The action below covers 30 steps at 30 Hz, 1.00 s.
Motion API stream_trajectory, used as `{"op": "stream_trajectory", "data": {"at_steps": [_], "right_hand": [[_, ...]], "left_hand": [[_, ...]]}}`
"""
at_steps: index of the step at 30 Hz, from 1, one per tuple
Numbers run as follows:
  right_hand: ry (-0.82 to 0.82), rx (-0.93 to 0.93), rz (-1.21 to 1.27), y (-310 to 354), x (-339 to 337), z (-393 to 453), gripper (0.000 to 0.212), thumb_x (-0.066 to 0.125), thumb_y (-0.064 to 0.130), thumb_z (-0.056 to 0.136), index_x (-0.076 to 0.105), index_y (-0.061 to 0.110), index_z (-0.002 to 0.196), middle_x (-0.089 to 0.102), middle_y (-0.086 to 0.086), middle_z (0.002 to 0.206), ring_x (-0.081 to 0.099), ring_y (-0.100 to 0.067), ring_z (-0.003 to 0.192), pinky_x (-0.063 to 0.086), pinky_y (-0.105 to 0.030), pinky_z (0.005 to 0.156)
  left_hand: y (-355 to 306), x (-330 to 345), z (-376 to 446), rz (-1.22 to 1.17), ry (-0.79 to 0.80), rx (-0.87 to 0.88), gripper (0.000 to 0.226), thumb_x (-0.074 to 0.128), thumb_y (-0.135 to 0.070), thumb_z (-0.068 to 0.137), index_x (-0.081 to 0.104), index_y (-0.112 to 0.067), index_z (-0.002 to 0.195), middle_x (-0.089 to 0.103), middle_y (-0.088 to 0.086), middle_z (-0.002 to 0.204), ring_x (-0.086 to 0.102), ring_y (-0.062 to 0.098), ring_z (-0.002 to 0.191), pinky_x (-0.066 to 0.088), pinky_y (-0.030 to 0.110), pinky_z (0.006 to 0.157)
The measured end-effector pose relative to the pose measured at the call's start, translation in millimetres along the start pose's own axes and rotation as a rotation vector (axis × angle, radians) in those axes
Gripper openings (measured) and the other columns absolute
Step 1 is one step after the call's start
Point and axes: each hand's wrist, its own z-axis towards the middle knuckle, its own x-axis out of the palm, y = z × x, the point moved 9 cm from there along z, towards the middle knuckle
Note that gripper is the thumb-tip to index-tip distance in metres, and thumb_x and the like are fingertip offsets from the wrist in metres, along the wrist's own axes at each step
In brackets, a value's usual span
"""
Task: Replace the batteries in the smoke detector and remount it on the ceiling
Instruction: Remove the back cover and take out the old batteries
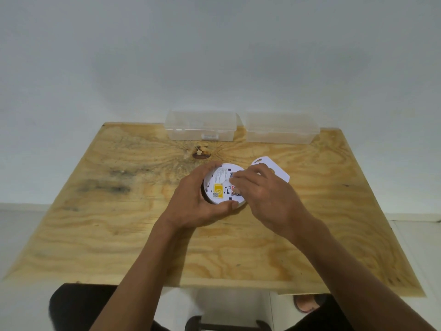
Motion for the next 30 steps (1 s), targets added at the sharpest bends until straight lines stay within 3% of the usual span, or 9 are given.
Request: {"op": "stream_trajectory", "data": {"at_steps": [5, 7, 9, 12, 14, 19, 24, 28, 30], "right_hand": [[0.108, 0.001, 0.066, -8.2, 6.6, 6.8, 0.038, 0.045, 0.037, 0.095, 0.07, 0.014, 0.113, 0.072, 0.001, 0.113, 0.06, -0.031, 0.1, 0.054, -0.05, 0.077], [0.059, -0.015, 0.071, -6.3, 1.4, 9.1, 0.034, 0.048, 0.032, 0.096, 0.069, 0.013, 0.114, 0.072, -0.001, 0.11, 0.062, -0.03, 0.098, 0.054, -0.049, 0.077], [-0.053, -0.041, 0.104, -2.1, -5.7, 7.6, 0.028, 0.052, 0.014, 0.095, 0.068, 0.007, 0.116, 0.073, -0.007, 0.108, 0.065, -0.032, 0.094, 0.054, -0.049, 0.075], [-0.232, -0.056, 0.123, 3.6, -16.7, 5.7, 0.031, 0.042, 0.003, 0.098, 0.069, 0.002, 0.114, 0.073, -0.013, 0.105, 0.069, -0.033, 0.09, 0.056, -0.044, 0.072], [-0.296, -0.053, 0.096, 4.7, -18.7, 7.0, 0.027, 0.05, 0.001, 0.093, 0.07, 0.001, 0.112, 0.073, -0.014, 0.105, 0.07, -0.032, 0.09, 0.056, -0.043, 0.072], [-0.292, -0.048, 0.098, 2.2, -17.3, 11.9, 0.031, 0.071, -0.006, 0.08, 0.069, -0.001, 0.11, 0.071, -0.016, 0.106, 0.069, -0.031, 0.092, 0.056, -0.039, 0.078], [-0.245, -0.039, 0.103, 1.1, -13.6, 19.6, 0.028, 0.061, -0.007, 0.085, 0.067, 0.001, 0.112, 0.068, -0.015, 0.108, 0.065, -0.029, 0.099, 0.052, -0.032, 0.086], [-0.159, 0.202, 0.316, -14.2, -11.0, 26.1, 0.021, 0.059, 0.01, 0.095, 0.066, 0.016, 0.115, 0.069, 0.003, 0.098, 0.059, -0.02, 0.094, 0.049, -0.039, 0.083], [-0.172, 0.376, 0.553, -25.9, -14.7, 26.1, 0.021, 0.056, 0.015, 0.098, 0.063, 0.022, 0.116, 0.066, 0.009, 0.091, 0.062, -0.012, 0.089, 0.052, -0.032, 0.081]], "left_hand": [[-5.0, 0.0, -1.2, 0.0, 0.004, 0.024, 0.081, 0.089, -0.045, 0.059, 0.058, -0.026, 0.131, 0.069, -0.009, 0.122, 0.069, 0.01, 0.11, 0.058, 0.042, 0.092], [-9.8, -2.2, -1.0, 0.005, -0.007, 0.038, 0.071, 0.088, -0.041, 0.06, 0.057, -0.046, 0.123, 0.07, -0.015, 0.118, 0.07, 0.008, 0.108, 0.059, 0.041, 0.092], [-14.8, -2.5, -0.6, 0.02, -0.001, 0.056, 0.069, 0.087, -0.039, 0.061, 0.054, -0.061, 0.117, 0.07, -0.023, 0.116, 0.07, 0.006, 0.108, 0.059, 0.038, 0.092], [-10.9, -2.8, -0.5, 0.008, -0.006, 0.043, 0.072, 0.089, -0.038, 0.061, 0.056, -0.051, 0.123, 0.07, -0.016, 0.121, 0.069, 0.01, 0.112, 0.058, 0.045, 0.094], [-7.9, -2.0, -0.4, 0.008, 0.002, 0.04, 0.074, 0.088, -0.042, 0.061, 0.057, -0.039, 0.129, 0.07, -0.012, 0.124, 0.068, 0.01, 0.114, 0.057, 0.045, 0.094], [-9.1, -2.5, -0.4, 0.001, -0.011, 0.035, 0.075, 0.088, -0.048, 0.059, 0.057, -0.039, 0.126, 0.071, -0.01, 0.121, 0.069, 0.009, 0.11, 0.058, 0.044, 0.091], [-10.8, -1.6, -1.4, -0.002, -0.013, 0.023, 0.073, 0.088, -0.047, 0.059, 0.06, -0.035, 0.125, 0.072, -0.011, 0.119, 0.069, 0.008, 0.11, 0.059, 0.04, 0.091], [-12.9, -3.5, -2.6, 0.011, -0.018, 0.015, 0.07, 0.088, -0.042, 0.058, 0.057, -0.046, 0.121, 0.071, -0.02, 0.116, 0.069, 0.003, 0.108, 0.059, 0.033, 0.089], [-9.8, -2.9, -3.2, 0.021, -0.006, -0.006, 0.071, 0.088, -0.044, 0.058, 0.056, -0.046, 0.122, 0.07, -0.024, 0.114, 0.068, -0.001, 0.106, 0.059, 0.03, 0.089]]}}
